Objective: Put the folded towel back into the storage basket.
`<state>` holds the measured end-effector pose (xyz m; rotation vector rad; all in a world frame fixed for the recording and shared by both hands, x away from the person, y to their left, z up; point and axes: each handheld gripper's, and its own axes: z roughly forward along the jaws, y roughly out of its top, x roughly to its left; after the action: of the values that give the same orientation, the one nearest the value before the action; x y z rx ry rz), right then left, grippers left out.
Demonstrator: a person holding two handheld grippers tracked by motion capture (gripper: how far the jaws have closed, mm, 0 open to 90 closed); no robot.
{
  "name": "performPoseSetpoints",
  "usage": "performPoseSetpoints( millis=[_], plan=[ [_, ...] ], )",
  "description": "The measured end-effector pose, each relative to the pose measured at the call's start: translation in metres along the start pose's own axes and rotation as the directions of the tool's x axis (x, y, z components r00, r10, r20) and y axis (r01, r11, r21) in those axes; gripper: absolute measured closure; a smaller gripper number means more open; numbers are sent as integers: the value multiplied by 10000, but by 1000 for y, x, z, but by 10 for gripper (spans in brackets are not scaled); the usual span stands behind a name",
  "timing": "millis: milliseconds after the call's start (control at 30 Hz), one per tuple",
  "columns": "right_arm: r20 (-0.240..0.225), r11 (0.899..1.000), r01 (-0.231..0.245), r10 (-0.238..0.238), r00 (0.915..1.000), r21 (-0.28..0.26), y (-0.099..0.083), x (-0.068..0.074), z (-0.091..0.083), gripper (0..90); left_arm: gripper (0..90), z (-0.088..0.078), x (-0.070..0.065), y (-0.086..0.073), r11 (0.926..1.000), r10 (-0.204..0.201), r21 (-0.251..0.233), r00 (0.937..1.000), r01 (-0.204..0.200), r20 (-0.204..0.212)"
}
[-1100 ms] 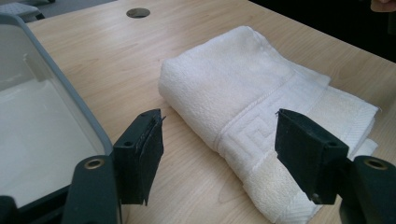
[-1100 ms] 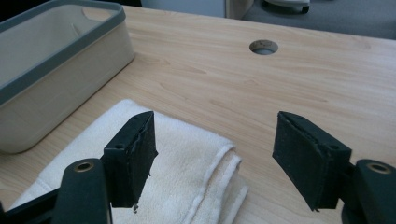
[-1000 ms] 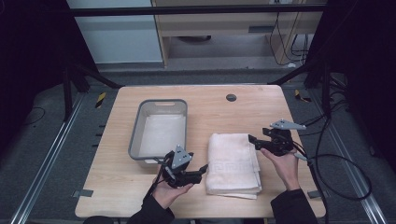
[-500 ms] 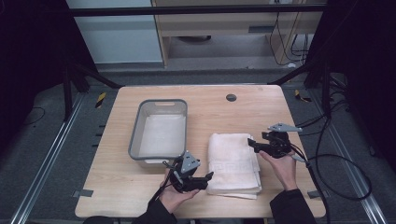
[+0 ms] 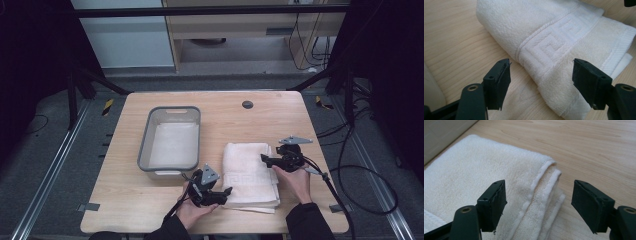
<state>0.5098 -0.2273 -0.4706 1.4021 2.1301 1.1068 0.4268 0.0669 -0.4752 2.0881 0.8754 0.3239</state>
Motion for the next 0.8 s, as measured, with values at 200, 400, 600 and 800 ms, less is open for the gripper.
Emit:
performPoseSetpoints(
  millis=[200, 400, 600, 800],
  plan=[
    [66, 9993, 94, -97, 9999, 354, -4, 2, 8, 277, 294, 10, -1, -5, 9996, 22, 266, 10000, -21, -32],
    [-55, 9986, -216, 218, 9997, 477, -8, -1, 12, 271, 296, 15, -2, -7, 9993, -25, 361, 10000, 26, -27],
    [-83, 9963, -438, 446, 9990, 745, -10, 0, 17, 283, 301, 19, -1, -8, 9978, -152, 644, 9999, 147, 74],
    [-373, 9911, -921, 960, 9947, 964, -12, -4, 21, 292, 307, 23, 0, -8, 9968, -255, 765, 9995, 240, 181]
  ],
)
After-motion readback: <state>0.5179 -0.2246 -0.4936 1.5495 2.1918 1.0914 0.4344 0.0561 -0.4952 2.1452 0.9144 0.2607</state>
